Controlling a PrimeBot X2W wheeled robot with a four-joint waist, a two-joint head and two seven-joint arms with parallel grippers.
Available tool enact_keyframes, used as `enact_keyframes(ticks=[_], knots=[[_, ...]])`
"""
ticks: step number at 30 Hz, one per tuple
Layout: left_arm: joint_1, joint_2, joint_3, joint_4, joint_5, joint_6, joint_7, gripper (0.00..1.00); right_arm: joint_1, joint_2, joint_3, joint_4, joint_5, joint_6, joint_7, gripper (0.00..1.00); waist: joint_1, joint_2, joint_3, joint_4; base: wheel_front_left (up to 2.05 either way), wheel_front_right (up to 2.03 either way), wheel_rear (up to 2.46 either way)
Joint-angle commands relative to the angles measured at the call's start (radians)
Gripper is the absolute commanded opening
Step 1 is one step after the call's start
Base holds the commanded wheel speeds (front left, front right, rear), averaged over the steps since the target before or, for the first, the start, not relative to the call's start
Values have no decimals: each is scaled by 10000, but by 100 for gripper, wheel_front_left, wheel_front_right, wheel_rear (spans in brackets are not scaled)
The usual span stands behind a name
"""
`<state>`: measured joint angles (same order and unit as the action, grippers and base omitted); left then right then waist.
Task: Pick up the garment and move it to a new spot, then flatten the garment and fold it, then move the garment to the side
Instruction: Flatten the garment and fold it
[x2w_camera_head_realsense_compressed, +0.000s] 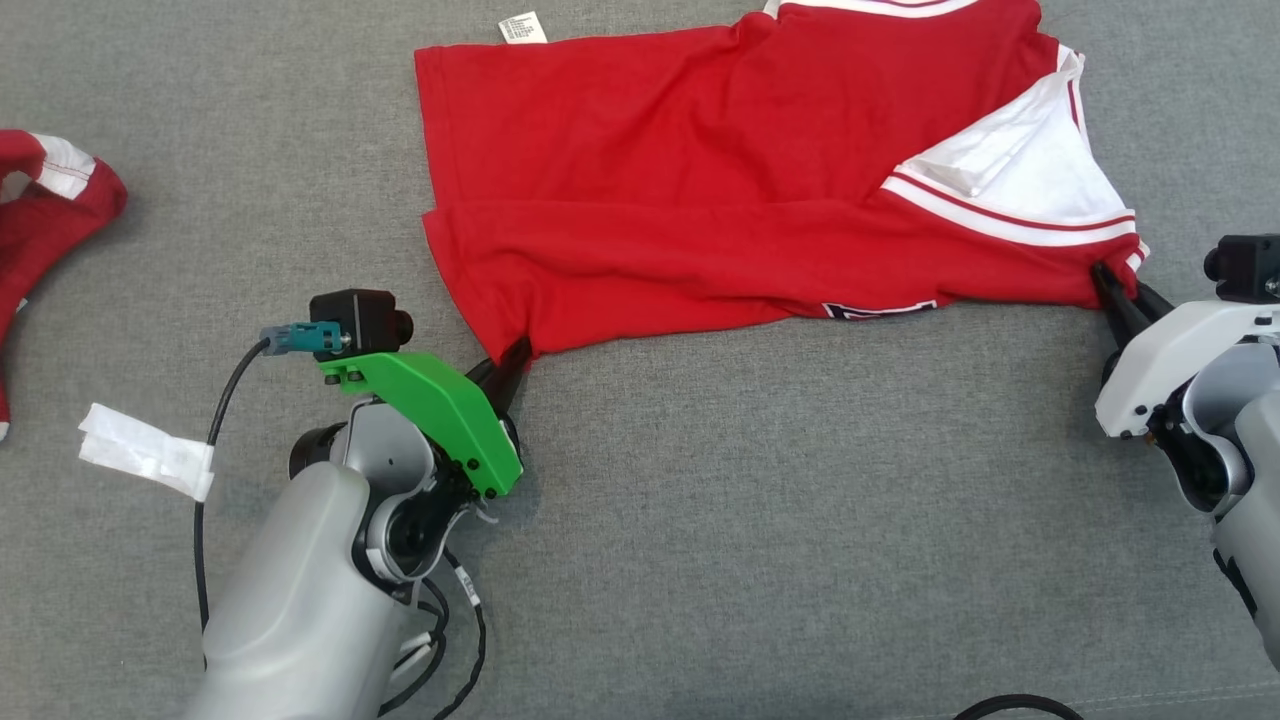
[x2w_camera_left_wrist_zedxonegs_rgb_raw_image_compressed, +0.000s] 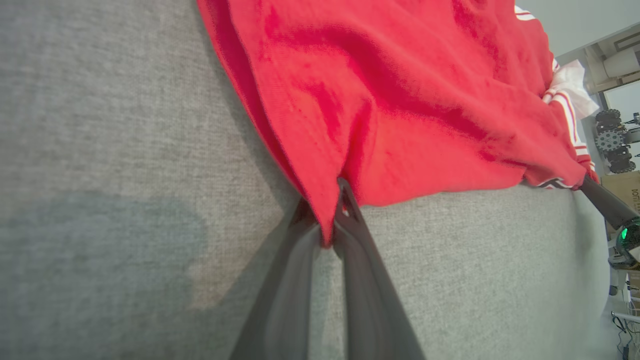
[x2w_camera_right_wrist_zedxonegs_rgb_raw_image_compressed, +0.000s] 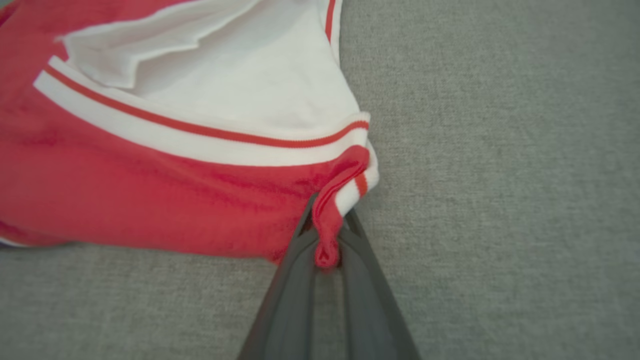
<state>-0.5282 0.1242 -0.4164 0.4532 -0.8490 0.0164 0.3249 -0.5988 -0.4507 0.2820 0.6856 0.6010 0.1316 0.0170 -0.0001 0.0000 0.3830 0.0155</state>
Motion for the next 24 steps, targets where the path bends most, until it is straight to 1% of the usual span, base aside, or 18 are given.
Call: enact_keyframes(ticks=[1,3,6,9,11,14,17,21,24], knots=[[161,14,-83,171,-151,-123,313,0,79,-75,160,157,183,-18,173,0,1,0,-33,-5,0,0,0],[227,150,-13,45,-409,-281,573,0,51,-253,291,83,458,-19,302,0,1,0,-96,0,0,0,0],[368,542,165,-420,-805,-492,1144,0,82,-692,441,-287,965,-21,620,0,1,0,-206,30,0,0,0],[606,900,437,-1269,-1389,-606,1737,0,256,-1225,579,-881,1609,-18,1115,0,1,0,-350,62,0,0,0],[951,1177,550,-2002,-1732,-583,2188,0,441,-1681,621,-1335,2061,-18,1549,0,1,0,-430,68,0,0,0],[1795,1617,625,-3321,-2142,-415,2820,0,901,-2309,556,-2153,2733,-18,2159,0,1,0,-514,64,0,0,0],[2910,1964,679,-4735,-2390,-143,3062,0,1756,-2807,336,-2951,3288,-18,2498,0,1,0,-577,61,0,0,0],[4491,2387,667,-6198,-2018,252,2775,0,3297,-3175,-359,-3784,3722,-21,2478,0,1,0,-600,34,0,0,0],[5491,2386,637,-6812,-1826,507,2406,0,4430,-3140,-884,-4216,3884,-22,2429,0,1,0,-546,-22,0,0,0]])
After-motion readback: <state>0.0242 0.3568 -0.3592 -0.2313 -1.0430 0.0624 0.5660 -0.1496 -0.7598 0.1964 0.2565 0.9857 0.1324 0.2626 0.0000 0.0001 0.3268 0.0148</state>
